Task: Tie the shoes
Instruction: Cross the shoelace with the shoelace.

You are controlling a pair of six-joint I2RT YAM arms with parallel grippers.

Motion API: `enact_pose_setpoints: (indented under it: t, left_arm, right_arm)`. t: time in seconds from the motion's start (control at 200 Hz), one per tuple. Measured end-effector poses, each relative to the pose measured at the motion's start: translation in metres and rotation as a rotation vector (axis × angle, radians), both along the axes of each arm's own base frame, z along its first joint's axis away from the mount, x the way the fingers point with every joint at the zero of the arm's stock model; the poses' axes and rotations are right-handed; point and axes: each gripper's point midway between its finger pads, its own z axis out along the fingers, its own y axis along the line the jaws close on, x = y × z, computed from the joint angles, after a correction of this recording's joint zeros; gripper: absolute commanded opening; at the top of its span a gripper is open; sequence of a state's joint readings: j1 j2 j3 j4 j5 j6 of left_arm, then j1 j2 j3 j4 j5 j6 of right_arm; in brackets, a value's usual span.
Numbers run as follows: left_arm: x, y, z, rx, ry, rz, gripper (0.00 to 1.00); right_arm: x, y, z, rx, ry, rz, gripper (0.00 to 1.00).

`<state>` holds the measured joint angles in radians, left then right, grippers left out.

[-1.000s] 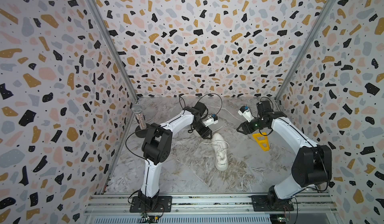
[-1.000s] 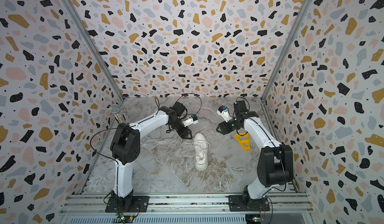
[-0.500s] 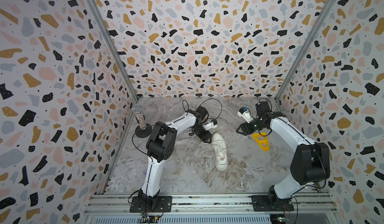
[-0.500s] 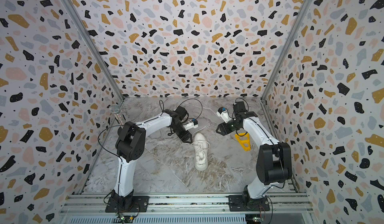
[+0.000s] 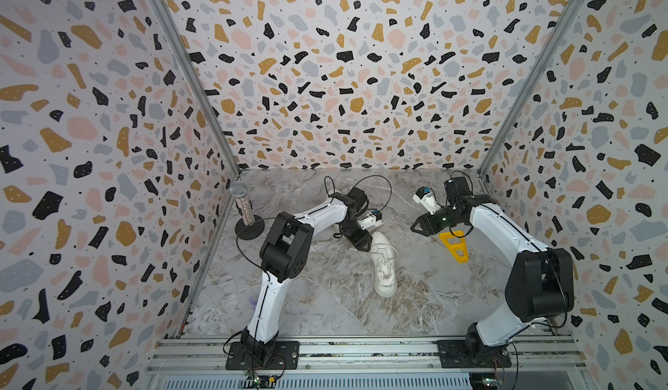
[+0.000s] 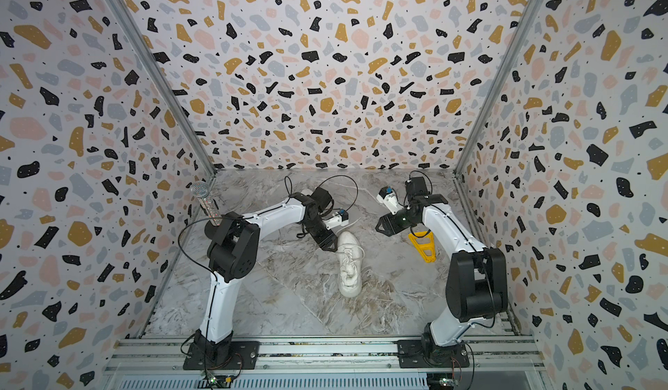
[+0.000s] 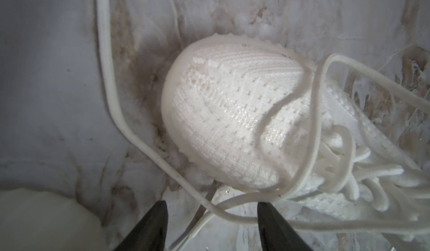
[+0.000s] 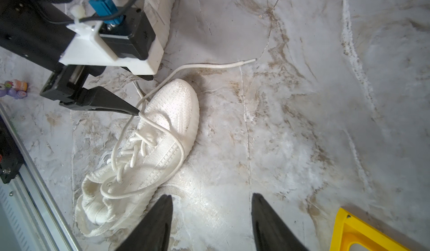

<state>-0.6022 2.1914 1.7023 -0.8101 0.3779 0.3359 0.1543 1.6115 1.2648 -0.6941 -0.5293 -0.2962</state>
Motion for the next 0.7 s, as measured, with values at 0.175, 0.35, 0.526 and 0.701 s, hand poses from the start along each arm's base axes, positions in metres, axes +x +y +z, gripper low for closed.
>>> enact_pose_setpoints:
  t: [0.175,0.35,0.526,0.701]
  left_arm:
    - [-0.001,0.002,-0.006,0.035,-0.024,-0.016,0.60]
    - [-0.006,0.006,-0.011,0.066,-0.046,-0.039,0.60]
    - [-0.008,0.008,-0.013,0.103,-0.091,-0.062,0.53]
    - [-0.010,0.009,-0.016,0.145,-0.149,-0.087,0.46]
  right_arm:
    - [0.000,0.000,-0.001,0.000,0.003,0.000,0.59]
    - [0.000,0.000,-0.005,-0.001,0.014,0.000,0.59]
    - [0.001,0.000,-0.008,-0.002,0.024,0.001,0.59]
    - [0.001,0.000,-0.009,-0.003,0.025,0.001,0.59]
